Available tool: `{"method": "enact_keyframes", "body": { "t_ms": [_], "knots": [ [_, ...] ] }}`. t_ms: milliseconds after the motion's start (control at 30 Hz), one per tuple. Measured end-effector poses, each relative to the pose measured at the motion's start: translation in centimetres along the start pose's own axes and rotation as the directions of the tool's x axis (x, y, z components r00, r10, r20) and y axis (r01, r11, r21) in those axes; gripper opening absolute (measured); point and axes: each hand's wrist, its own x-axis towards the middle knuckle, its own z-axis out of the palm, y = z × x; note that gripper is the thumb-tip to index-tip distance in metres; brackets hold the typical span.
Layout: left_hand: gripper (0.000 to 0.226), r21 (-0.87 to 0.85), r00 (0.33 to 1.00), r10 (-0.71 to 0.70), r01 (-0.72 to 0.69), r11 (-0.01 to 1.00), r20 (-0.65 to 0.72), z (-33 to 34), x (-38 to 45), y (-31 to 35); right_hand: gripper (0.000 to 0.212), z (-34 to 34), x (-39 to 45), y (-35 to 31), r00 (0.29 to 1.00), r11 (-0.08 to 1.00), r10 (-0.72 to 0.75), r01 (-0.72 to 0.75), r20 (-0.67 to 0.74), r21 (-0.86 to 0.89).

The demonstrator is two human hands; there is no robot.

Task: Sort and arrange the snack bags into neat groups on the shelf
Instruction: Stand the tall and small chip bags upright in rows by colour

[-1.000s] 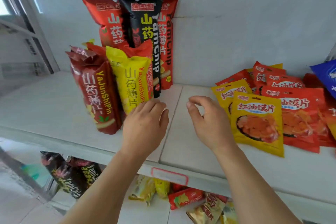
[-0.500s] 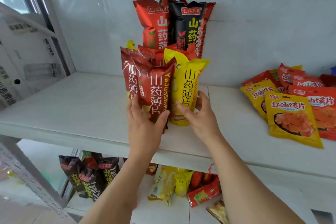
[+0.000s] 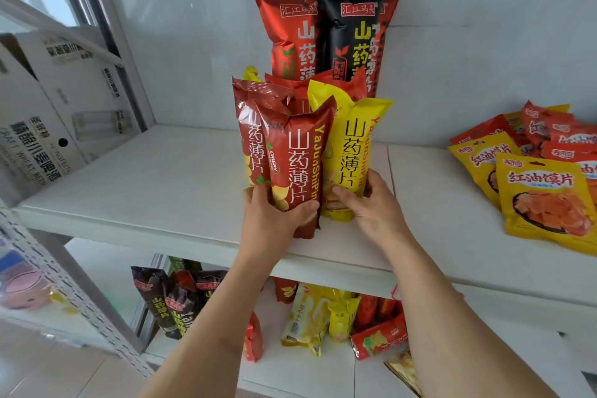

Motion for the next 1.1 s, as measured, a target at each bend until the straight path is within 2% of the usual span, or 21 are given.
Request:
{"method": "enact_keyframes", "body": {
  "t_ms": [167,400,600,700,833,1100],
  "knots": [
    [0.080,-0.100,0.998,-0.035,0.040,0.994,0.048,-2.1,-0.2,-1.2,0.045,0.6,-1.8,-0.4,1.000,0.998,0.005,-0.005,-0.007,0.070],
    [0.107,-0.059,0.992,0.103,-0.099,0.993,0.079,-8.0,0.2,-3.4,0.042,4.9,-4.3,-2.0,0.998,0.996,-0.011,0.016,-0.058,0.089],
    [0.081,-0.090,0.985,0.113,-0.102,0.991,0.128,-17.0,2.9,-6.0,0.042,11.8,-5.3,-5.4,0.993,0.990,-0.044,0.058,-0.108,0.127],
    [0.081,-0.049,0.992,0.075,-0.071,0.996,0.099,-21.5,5.1,-8.4,0.049,16.1,-4.8,-7.2,0.994,0.982,-0.065,0.079,-0.085,0.171],
    [0.078,0.012,0.998,0.064,-0.064,0.998,0.027,-26.6,7.8,-10.1,0.041,22.1,-2.8,-9.0,0.997,0.981,-0.075,0.079,-0.029,0.179],
    [0.083,0.068,0.997,0.036,-0.031,0.997,-0.074,-31.5,13.5,-12.2,0.046,31.5,1.8,-10.4,0.998,0.991,-0.060,0.055,0.036,0.120]
  ]
}}
